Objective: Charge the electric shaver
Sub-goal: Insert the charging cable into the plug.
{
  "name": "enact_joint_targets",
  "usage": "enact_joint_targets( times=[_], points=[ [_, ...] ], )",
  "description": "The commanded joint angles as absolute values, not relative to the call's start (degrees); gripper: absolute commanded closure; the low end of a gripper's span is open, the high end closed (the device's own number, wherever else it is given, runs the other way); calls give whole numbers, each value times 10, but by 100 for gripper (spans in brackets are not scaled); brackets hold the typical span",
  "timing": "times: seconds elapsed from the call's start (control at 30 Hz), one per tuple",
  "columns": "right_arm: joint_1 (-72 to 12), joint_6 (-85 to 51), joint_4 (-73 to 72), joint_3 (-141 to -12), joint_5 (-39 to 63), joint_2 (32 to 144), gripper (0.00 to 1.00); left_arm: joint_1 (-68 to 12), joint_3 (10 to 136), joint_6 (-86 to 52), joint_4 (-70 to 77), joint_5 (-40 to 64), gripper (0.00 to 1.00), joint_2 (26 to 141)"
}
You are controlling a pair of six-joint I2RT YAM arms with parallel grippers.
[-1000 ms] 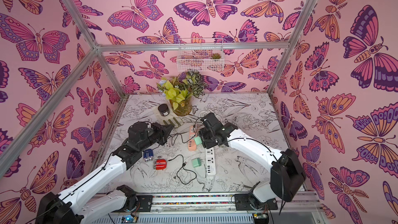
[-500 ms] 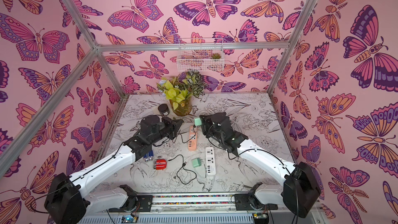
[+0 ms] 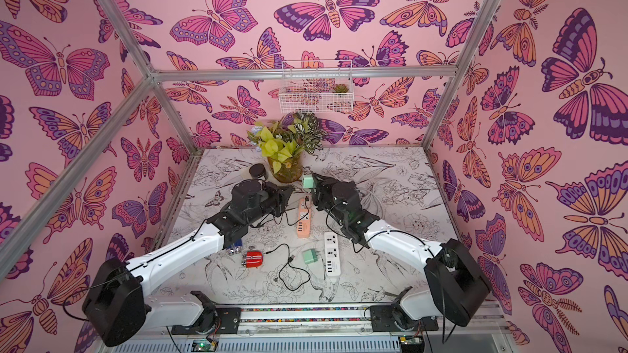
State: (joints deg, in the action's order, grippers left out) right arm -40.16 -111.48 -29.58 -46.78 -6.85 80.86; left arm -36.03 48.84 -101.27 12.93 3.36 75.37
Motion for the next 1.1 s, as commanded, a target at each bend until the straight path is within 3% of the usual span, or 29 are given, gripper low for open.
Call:
enact_joint_targets(
  times=[0.0, 1.07],
  points=[
    [-405, -1133, -319, -488, -75, 817, 100, -363, 491, -988, 161, 21, 100, 759],
    [-410, -1155, -291, -497, -47, 823, 100, -364, 497, -939, 170, 45, 100, 790]
  ],
)
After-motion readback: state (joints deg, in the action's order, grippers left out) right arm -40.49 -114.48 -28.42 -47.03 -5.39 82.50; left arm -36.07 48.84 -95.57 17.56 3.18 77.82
